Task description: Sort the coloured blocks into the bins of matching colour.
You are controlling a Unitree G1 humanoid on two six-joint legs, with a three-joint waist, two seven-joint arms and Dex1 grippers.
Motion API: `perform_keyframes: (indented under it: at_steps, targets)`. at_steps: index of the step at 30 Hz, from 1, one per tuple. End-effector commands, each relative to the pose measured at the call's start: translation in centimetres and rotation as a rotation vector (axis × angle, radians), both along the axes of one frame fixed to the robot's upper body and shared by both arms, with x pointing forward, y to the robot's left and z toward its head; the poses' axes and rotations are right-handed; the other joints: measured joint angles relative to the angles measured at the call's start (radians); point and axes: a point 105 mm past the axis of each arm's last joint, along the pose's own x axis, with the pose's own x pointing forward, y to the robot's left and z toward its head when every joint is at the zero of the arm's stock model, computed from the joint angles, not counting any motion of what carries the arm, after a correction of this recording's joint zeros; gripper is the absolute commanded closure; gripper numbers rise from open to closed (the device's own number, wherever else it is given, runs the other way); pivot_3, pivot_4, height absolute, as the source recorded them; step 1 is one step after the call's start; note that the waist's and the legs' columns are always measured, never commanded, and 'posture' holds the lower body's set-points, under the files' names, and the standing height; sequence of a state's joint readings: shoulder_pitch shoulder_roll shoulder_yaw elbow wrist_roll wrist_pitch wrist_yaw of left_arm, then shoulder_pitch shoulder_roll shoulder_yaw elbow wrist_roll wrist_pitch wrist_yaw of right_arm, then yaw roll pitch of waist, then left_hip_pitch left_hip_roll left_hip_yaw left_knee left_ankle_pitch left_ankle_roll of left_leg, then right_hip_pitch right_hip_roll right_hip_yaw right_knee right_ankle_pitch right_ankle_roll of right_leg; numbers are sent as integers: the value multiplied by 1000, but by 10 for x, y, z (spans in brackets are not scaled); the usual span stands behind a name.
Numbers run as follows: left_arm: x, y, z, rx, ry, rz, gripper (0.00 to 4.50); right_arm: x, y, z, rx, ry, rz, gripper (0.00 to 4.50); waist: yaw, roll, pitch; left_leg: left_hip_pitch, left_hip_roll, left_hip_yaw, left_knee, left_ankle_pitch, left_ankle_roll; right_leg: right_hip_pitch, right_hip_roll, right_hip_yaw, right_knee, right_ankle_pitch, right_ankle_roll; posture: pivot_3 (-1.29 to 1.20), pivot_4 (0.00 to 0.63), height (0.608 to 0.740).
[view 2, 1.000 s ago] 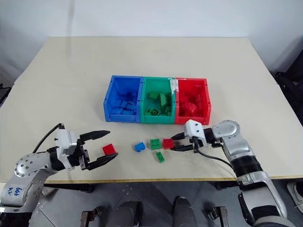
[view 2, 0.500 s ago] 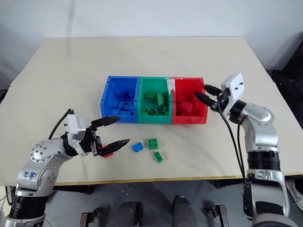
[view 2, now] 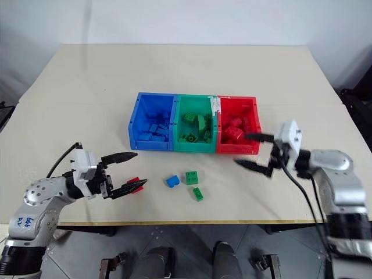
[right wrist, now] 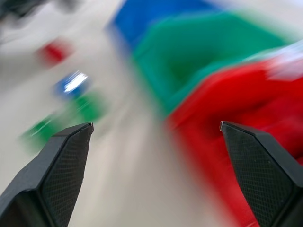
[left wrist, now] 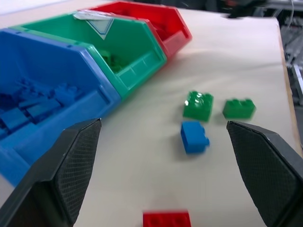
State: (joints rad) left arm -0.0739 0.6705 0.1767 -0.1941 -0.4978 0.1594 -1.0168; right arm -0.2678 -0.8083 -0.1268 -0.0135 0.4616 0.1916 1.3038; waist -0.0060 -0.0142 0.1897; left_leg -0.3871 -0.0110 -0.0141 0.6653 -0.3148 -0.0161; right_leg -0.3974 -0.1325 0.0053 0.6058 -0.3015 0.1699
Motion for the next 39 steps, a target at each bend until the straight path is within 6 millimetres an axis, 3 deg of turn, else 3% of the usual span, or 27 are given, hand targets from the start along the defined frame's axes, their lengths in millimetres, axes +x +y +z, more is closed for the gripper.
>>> perform_keyframes:
  at_steps: [1, 8, 10, 13, 22, 25, 28, 33, 36, 39]
  targets:
    - [-4, 4, 2, 15, -15, -24, 0, -17, 9, 5, -40, -50, 105, 25, 0, 0, 0, 0, 0, 1, 0, 0, 0, 0, 0, 0, 0, 0, 0, 0, 150, 740]
    - [-8, 17, -6, 46, -7, 0, 0, -48, 51, -17, -12, 80, 245, 25, 3, 0, 0, 2, 4, -2, 0, 1, -2, 0, 2, 0, 2, 0, -1, 0, 150, 740]
    - [-10, 20, -6, 44, -5, 20, 0, -53, 76, -28, 9, 114, 251, 25, 3, 0, 0, 2, 3, -2, 0, 0, -2, 0, 2, 0, 2, 0, -1, 0, 150, 740]
    - [-19, 17, -8, 37, 11, 23, 0, -48, 102, -49, -15, 118, 186, 25, 2, 0, 0, 2, 4, -4, 0, 0, -3, -1, 2, 0, 2, 0, -1, 0, 150, 740]
    - [-29, 11, -4, 42, 39, -13, 0, -14, 114, -68, -21, 66, 71, 25, 3, -2, -1, 2, 3, -4, 1, 0, -2, -1, 2, 0, 1, 0, -3, 0, 150, 740]
    - [-26, 12, 1, 47, 22, -7, 0, -13, 121, -68, -13, 61, 97, 25, 1, -2, -1, 2, 4, -4, 0, -1, -3, -2, 3, 0, 2, 0, -3, 0, 150, 740]
    - [-25, 10, 3, 40, 15, -4, 0, -16, 120, -71, -11, 79, 108, 633, 2, -2, -1, 2, 4, -4, 0, -1, -3, -2, 3, 0, 2, 0, -3, 0, 150, 740]
    - [-26, 8, 3, 34, 16, 1, 0, -17, 117, -69, -7, 70, 122, 2315, 2, -2, -1, 1, 4, -3, 0, -1, -3, -2, 3, 0, 2, 0, -3, 0, 150, 740]
    - [-27, 8, 3, 22, 11, 14, 0, -17, 112, -53, 48, 63, 141, 3206, 2, -2, -1, 2, 4, -3, 0, -1, -3, -2, 3, 0, 2, 0, -3, 0, 150, 740]
    - [-25, 11, 7, -8, -12, 67, 0, 0, 109, -17, 155, -4, 103, 3228, 0, -2, -1, 2, 4, -4, 0, -1, -3, -2, 3, 0, 2, 0, -3, 0, 150, 740]
